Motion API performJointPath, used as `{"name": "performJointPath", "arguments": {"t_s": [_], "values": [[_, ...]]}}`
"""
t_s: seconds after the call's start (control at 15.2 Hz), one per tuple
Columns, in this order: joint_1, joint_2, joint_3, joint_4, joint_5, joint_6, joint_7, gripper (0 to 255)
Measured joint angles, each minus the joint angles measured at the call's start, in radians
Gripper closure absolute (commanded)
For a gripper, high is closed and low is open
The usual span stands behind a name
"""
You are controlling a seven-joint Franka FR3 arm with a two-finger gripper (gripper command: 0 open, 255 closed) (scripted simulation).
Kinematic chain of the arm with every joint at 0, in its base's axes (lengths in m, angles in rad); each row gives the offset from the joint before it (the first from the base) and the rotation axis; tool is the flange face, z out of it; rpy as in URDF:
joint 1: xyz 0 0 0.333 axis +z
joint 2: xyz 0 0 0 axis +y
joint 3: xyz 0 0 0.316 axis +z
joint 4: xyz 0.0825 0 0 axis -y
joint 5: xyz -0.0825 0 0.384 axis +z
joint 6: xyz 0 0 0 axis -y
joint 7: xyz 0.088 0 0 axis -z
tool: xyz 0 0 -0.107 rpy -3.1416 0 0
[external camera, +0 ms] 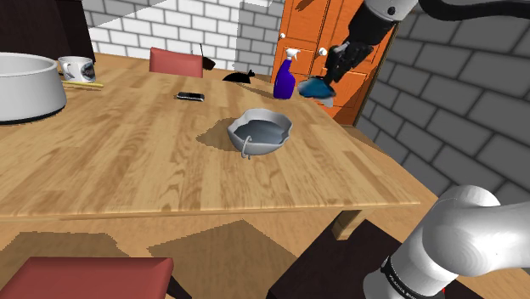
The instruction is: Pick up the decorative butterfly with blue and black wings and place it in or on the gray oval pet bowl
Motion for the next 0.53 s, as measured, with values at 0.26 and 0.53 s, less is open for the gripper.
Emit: {"name": "performJointPath", "arguments": {"t_s": [0.26,0.53], "values": [[-0.015,0.144,0.078,0.129,0.004,0.008,0.069,255],[-0.036,0.280,0.155,0.254,-0.011,0.011,0.139,255]]}}
